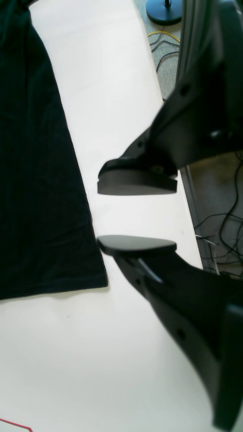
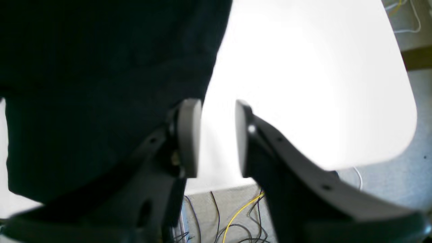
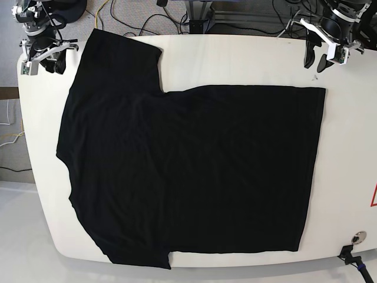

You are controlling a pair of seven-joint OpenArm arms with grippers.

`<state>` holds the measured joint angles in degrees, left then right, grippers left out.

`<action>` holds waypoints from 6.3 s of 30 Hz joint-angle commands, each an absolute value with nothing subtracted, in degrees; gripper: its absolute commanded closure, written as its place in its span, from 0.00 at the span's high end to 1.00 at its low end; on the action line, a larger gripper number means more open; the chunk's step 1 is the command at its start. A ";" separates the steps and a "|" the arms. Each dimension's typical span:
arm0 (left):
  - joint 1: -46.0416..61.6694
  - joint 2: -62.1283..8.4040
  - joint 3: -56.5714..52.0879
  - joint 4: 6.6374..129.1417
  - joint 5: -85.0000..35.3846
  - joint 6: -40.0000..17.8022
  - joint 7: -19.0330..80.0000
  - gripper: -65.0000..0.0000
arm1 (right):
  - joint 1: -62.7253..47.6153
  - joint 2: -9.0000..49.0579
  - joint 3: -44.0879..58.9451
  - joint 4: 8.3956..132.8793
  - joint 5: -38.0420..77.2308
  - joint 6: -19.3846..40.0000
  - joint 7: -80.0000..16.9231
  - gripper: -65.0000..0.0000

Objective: Fold the T-shirt properly
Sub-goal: 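Lower both grippers toward the shirt's shoulder corners, then grasp the black shirt's shoulder edges with both grippers, then adjust the grips on the shirt's shoulder edges with both grippers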

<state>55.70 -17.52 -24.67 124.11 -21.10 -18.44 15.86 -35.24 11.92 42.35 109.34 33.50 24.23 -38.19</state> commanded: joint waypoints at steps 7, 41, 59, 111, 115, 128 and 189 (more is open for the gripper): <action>56.15 -17.56 -25.96 125.01 -21.18 -18.79 15.96 0.25 | -32.04 13.32 43.20 108.15 38.05 26.22 -41.87 0.35; 37.32 -16.28 -34.96 112.38 -37.43 -22.49 35.98 0.38 | -25.53 13.96 42.18 96.33 36.19 28.83 -46.21 0.35; 27.42 -11.86 -42.89 101.15 -38.16 -31.20 39.74 0.38 | -25.69 14.29 39.84 95.13 35.88 29.19 -47.16 0.34; 21.97 -11.73 -39.55 96.25 -35.27 -30.38 38.19 0.40 | -20.85 13.42 31.09 90.13 33.06 32.30 -46.12 0.00; 21.54 -11.26 -38.84 95.42 -33.26 -30.09 37.52 0.38 | -20.94 13.44 30.95 90.44 33.24 32.39 -46.45 0.00; 20.33 -11.32 -40.30 92.07 -32.31 -25.99 41.66 0.41 | -21.04 13.89 30.45 90.39 33.76 33.30 -47.06 0.00; 16.42 -10.36 -33.14 83.84 -48.08 -28.41 47.05 0.43 | -20.63 15.20 29.00 89.94 34.84 32.98 -45.64 0.00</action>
<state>17.06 -9.63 -32.93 83.59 -48.71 -28.95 47.24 -20.51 14.46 28.82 89.78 36.10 33.12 -44.80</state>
